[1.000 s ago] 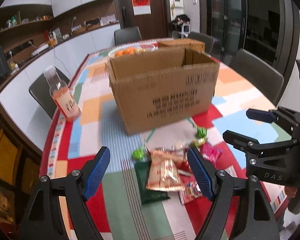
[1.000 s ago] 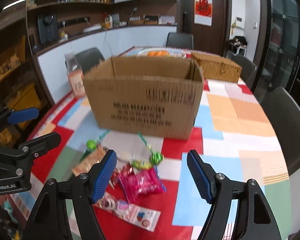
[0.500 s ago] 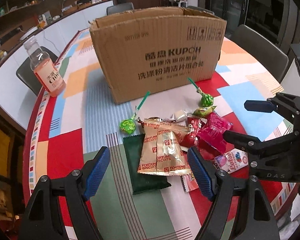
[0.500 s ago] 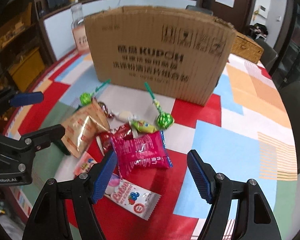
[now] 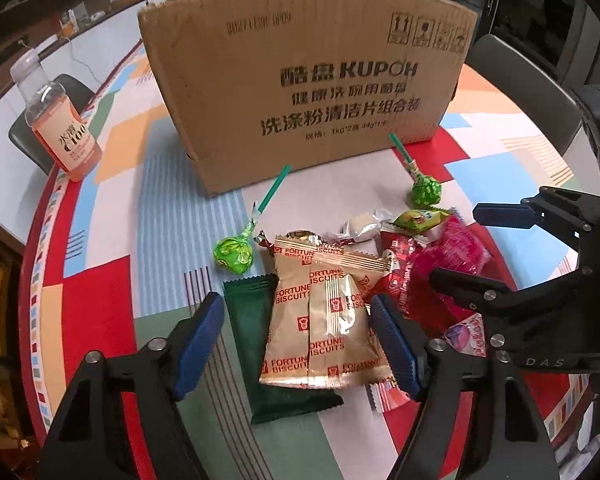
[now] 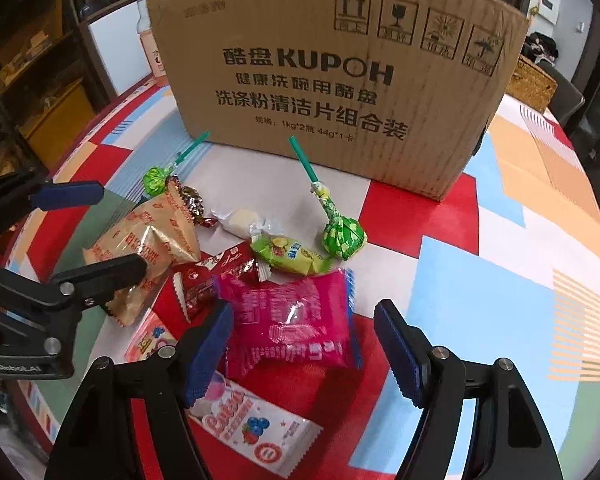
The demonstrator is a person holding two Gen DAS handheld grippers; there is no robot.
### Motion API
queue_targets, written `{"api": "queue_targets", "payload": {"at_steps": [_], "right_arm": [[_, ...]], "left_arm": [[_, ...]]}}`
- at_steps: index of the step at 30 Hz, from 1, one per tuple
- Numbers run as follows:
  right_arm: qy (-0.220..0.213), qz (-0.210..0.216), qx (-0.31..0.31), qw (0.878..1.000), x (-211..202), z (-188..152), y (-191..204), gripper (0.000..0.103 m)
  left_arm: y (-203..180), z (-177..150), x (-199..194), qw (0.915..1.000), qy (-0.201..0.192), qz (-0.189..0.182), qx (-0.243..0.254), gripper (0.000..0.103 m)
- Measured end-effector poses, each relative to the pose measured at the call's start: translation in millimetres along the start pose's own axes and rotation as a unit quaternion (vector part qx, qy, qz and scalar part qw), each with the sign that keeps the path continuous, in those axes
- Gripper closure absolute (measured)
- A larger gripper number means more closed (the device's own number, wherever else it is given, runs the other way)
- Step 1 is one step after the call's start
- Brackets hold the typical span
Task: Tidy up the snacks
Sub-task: 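Grasp gold Fortune Biscuits packs with left gripper while right gripper grasps pink candy bag, then carry both held snacks up over the cardboard box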
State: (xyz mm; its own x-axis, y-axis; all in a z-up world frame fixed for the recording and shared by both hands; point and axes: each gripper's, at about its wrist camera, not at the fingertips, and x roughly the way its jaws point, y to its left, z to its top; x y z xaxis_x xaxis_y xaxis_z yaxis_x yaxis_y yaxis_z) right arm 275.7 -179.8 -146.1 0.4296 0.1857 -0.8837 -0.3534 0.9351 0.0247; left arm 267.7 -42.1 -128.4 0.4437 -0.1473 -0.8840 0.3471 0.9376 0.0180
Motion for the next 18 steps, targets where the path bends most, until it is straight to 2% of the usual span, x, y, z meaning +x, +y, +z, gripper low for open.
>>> {"api": "queue_targets", "payload": {"at_steps": [4,9,14,18], "right_arm": [[0.006,0.008,0.01,1.0,9,0,-2,0.03],[0.004,0.018,0.032,0.999,12,-2,-5,0.03],[0.002,0.023,0.046,0.999,6,-9,-14,0.049],[-0.002,0.011,0.044,0.999,0,-13,-12,0.052]], "left_arm": [[1,1,9,0.9999,0.01,-0.008,-0.005,0.039],[-5,2,13,0.9997,0.019,-0.015,0.0,0.056],[-7,1,13,0.9996,0.019,-0.018,-0.004,0.063],[-7,-3,5,0.9998,0.01,-0.014,-0.013,0.065]]}}
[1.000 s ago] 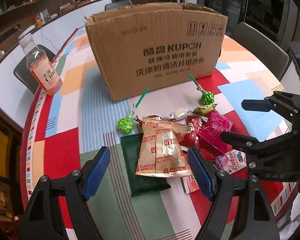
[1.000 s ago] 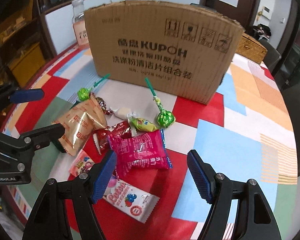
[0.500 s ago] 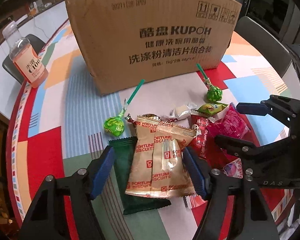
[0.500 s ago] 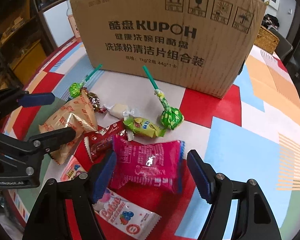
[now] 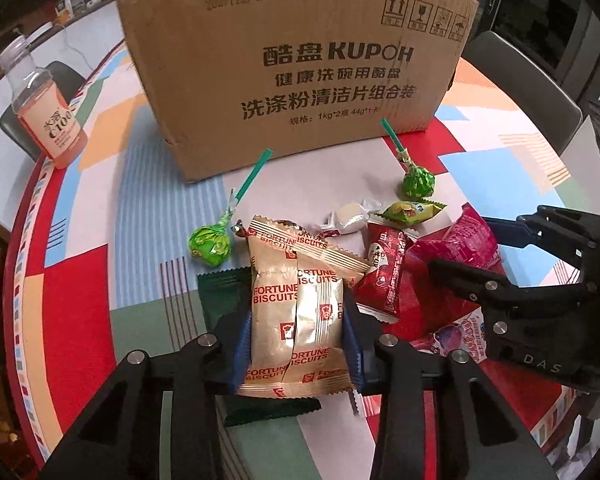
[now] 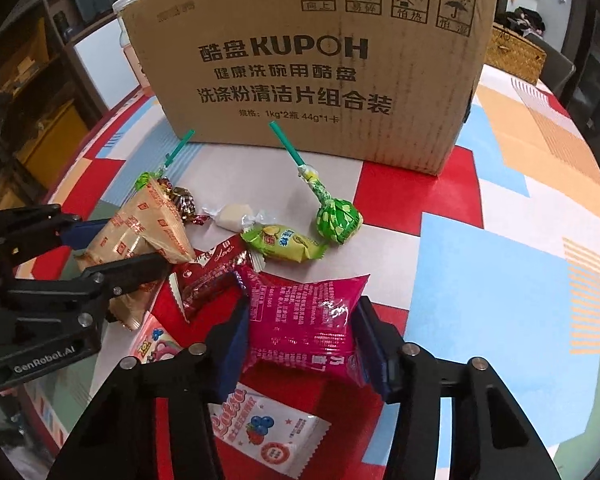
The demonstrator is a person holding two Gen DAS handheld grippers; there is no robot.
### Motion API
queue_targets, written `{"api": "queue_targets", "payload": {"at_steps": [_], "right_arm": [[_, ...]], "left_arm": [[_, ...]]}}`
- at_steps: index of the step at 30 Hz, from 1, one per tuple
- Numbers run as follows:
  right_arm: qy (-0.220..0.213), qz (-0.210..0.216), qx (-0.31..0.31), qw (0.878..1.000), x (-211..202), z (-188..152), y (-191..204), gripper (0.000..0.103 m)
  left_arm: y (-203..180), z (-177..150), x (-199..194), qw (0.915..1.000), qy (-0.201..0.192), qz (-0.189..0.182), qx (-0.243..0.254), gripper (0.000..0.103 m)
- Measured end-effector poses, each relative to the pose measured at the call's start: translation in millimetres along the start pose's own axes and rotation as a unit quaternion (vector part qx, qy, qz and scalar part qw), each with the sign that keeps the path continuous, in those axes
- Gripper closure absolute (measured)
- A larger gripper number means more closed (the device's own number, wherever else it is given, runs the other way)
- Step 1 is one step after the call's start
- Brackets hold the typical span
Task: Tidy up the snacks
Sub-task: 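Carry both held snacks up over the cardboard box, then open both grippers to release the snacks into the box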
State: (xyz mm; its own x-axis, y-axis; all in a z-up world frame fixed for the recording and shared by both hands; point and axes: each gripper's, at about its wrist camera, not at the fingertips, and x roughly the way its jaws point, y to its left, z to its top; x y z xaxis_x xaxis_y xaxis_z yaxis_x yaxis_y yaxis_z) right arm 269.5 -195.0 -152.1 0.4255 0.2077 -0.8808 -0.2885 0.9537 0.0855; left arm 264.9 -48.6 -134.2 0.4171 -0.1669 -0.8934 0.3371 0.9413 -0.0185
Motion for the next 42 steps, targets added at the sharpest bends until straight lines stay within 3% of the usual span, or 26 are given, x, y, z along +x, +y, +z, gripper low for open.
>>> {"api": "queue_targets", "payload": {"at_steps": [9,18,31,42], "right_arm": [[-0.035,-0.009,0.012,0.999,-28,-1,9,0.053],[-0.1,-0.011,0.026,0.995,-71,13,15,0.053],[-0.195,-0.013,0.037,0.98,-122,62,17,0.052],[-0.241,-0.015,0.042,0.969,-142,115,8,0.052]], "left_arm": [[-2,-7,-33,0.9992,-0.036,-0.001,-0.014,0.065],[-1,7,-79,0.9951,-0.097,0.0,-0.018,0.065],[14,56,-133,0.9807,-0.192,0.029,-0.025,0.065],[26,106,-152,0.9729,-0.226,0.031,-0.036,0.065]]}}
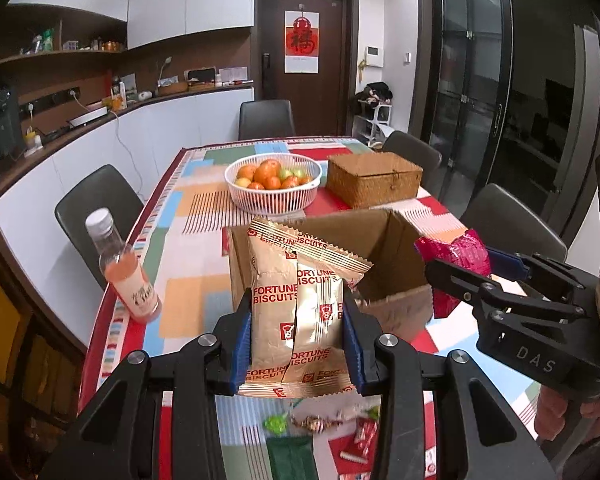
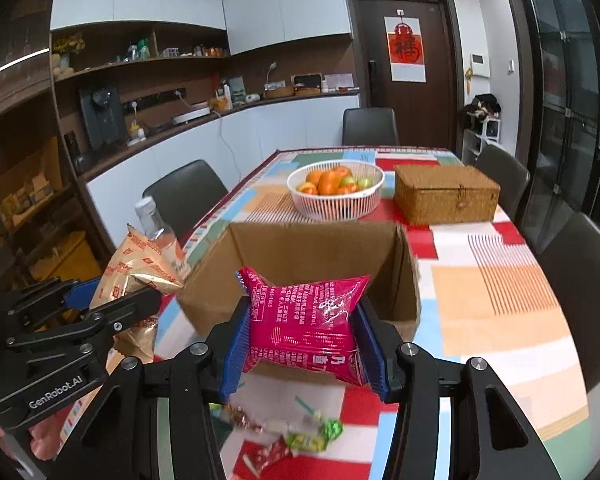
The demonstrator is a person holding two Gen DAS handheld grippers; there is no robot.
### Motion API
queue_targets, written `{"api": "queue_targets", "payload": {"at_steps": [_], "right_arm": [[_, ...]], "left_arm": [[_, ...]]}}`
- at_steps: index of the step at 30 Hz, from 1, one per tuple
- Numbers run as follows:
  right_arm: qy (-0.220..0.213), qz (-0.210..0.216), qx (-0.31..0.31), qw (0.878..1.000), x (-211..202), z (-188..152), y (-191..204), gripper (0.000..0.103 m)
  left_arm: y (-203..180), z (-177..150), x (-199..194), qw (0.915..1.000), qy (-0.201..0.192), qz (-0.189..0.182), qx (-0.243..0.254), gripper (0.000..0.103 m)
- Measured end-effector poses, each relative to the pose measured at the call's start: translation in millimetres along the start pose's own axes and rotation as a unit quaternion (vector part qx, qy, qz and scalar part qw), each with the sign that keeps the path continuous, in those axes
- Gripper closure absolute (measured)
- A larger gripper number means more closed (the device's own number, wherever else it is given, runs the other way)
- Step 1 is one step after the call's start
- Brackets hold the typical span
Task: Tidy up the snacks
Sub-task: 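Open both grippers to release the snacks into the box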
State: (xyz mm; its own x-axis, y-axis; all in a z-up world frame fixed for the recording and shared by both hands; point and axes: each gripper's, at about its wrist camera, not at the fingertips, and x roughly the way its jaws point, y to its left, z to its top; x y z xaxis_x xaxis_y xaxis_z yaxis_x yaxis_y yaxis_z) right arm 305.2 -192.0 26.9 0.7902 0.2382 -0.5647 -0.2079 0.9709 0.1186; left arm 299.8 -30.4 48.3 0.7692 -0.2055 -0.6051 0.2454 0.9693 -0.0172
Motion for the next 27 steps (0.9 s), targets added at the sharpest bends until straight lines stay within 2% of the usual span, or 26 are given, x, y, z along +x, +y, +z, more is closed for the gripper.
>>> {"api": "queue_targets", "payload": {"at_steps": [11,19,21,23,27], "right_arm": [[0.006,-0.012,-0.013,1.0,27,32,-5,0.052],[0.023,-0.02,-0.014,0.999,53,47,-13,0.052],[0.026,-0.023,-0.012,0.999,58,48,-16,0.05],[0.028,-0.029,-0.013,0.999,61,48,-18,0.039],[0.013,-0.039,0.0,0.999,54,44,-21,0.034]], "left_arm": [[9,39,40,0.9997,0.016,-0.005,-0.016,0.065],[8,48,71,0.9991,0.04,0.003,-0.014,0.064],[7,48,72,0.9991,0.038,0.013,-0.013,0.049],[7,47,67,0.9994,0.029,0.018,-0.012,0.048],[4,40,53,0.9993,0.017,0.032,0.001,0.044]]}}
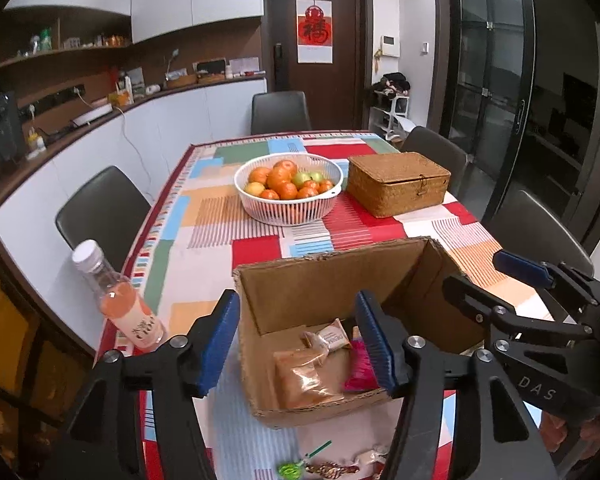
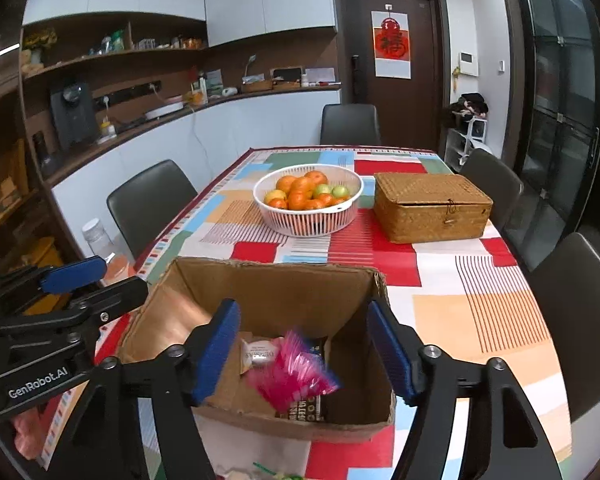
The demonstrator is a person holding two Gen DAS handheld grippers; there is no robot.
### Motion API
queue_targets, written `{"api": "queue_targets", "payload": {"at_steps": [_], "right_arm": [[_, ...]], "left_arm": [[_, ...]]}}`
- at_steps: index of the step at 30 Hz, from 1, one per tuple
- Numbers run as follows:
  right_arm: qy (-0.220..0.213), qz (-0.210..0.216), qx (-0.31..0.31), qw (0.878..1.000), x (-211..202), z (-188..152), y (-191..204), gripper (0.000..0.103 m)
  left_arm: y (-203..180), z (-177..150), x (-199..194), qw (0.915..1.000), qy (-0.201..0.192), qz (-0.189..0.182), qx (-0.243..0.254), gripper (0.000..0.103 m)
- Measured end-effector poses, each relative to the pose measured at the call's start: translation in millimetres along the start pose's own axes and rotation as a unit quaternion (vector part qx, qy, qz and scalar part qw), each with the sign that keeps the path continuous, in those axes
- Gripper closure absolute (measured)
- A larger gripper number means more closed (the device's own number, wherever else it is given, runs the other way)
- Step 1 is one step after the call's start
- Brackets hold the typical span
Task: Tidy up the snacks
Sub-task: 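Open both grippers to release the snacks into the box, then grasp dark green packet with left gripper while right gripper grasps red chocolate bar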
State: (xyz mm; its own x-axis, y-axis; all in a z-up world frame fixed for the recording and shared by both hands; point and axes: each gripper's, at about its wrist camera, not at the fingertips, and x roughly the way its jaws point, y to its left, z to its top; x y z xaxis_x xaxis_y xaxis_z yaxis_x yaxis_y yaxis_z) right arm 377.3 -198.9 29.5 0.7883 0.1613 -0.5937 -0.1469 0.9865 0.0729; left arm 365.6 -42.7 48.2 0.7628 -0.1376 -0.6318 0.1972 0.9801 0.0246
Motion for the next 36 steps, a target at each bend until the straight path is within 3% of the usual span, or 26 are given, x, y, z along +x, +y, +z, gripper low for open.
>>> {"api": "queue_targets", "payload": {"at_steps": [20,29,36], "right_arm": [[-0.011,0.032,-0.03,0.999,-59,-66,40,0.033],[0.018,0.034,-0.032,0.999,-63,-105,53,0.033],[0.067,0.039,-0.036,0.996,-50,-138,57,0.033]], "left_arm": [[13,-73,-79,0.9996,-0.026,0.007,-0.008,0.036],[21,-120,-76,0.9998,0.014,0.006,-0.015,0.036],[25,-154,-61,0.9978,0.062,0.001,-0.026,0.036]]}}
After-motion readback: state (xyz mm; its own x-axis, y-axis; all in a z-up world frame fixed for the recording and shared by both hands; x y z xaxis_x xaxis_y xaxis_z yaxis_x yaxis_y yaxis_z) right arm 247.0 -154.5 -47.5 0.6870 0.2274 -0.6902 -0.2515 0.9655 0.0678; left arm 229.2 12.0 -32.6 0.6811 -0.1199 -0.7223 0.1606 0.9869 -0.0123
